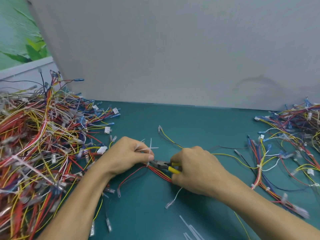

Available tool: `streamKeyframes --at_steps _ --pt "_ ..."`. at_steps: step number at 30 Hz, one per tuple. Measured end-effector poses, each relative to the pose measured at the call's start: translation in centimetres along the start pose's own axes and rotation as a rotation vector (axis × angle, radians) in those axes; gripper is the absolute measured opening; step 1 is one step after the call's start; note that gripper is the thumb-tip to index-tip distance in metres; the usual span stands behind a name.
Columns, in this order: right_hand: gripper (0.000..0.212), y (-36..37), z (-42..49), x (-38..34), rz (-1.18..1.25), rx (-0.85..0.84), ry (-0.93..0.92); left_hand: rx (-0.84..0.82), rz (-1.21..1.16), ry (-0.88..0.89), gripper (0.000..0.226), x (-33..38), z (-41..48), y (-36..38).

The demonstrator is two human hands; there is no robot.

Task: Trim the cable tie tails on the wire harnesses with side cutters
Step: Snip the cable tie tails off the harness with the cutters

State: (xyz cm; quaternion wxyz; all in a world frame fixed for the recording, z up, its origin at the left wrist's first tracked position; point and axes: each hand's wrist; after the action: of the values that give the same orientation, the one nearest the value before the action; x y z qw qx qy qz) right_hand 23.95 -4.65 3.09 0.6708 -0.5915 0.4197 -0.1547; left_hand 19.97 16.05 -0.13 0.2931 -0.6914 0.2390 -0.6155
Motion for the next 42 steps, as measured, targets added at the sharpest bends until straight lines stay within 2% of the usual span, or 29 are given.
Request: streamKeyframes --at_steps 2,8,14,26,31,35,38,42 --pt "0.019 0.0 0.2 -0.1 0.002 -0.005 0.0 0.007 -0.013 -0.01 0.007 -0.2 0.1 0.0" --pt "0.028 0.2 0.5 -0.1 -0.025 -0.018 -0.014 0.029 -0.026 -0.031 0.038 -0.1 0.1 0.1" --pt "0.024 0.0 0.5 -0.1 -0.038 -0.02 -0.046 0.039 -0.04 -0.055 0.035 -0.1 0.1 0.2" --pt "0.029 0.1 1.0 0.0 -0.106 -0.04 -0.129 0.063 -0.006 -0.047 0.035 -0.2 0.3 0.2" --pt "0.017 0.8 1.1 0.3 -0.138 -0.014 -0.174 0.091 -0.028 -0.06 0.032 0.2 0.2 0.4" --pt "0.016 0.9 0.8 1.4 -0.072 0.059 -0.154 0.208 -0.004 -0.004 0.022 2.0 -0.6 -0.3" --pt "0.012 0.1 0.1 2.7 -0.041 0.142 -0.092 0.287 0.077 0.052 0.027 4.0 -1.6 -1.4" --pt "0.017 -1.0 -1.8 4.6 0.01 0.214 -0.029 0.214 0.249 0.193 0.035 7.7 -4.6 -1.0"
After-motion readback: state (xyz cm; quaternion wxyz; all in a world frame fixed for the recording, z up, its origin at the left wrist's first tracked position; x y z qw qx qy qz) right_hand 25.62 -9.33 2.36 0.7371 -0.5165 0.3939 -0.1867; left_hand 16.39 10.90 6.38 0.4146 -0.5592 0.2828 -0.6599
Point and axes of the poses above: each hand's wrist, its own z-axis towards the middle knuckle, its own y-axis out of the palm, x = y × z, and after that the axes turned 11 degrees about z, right-handed
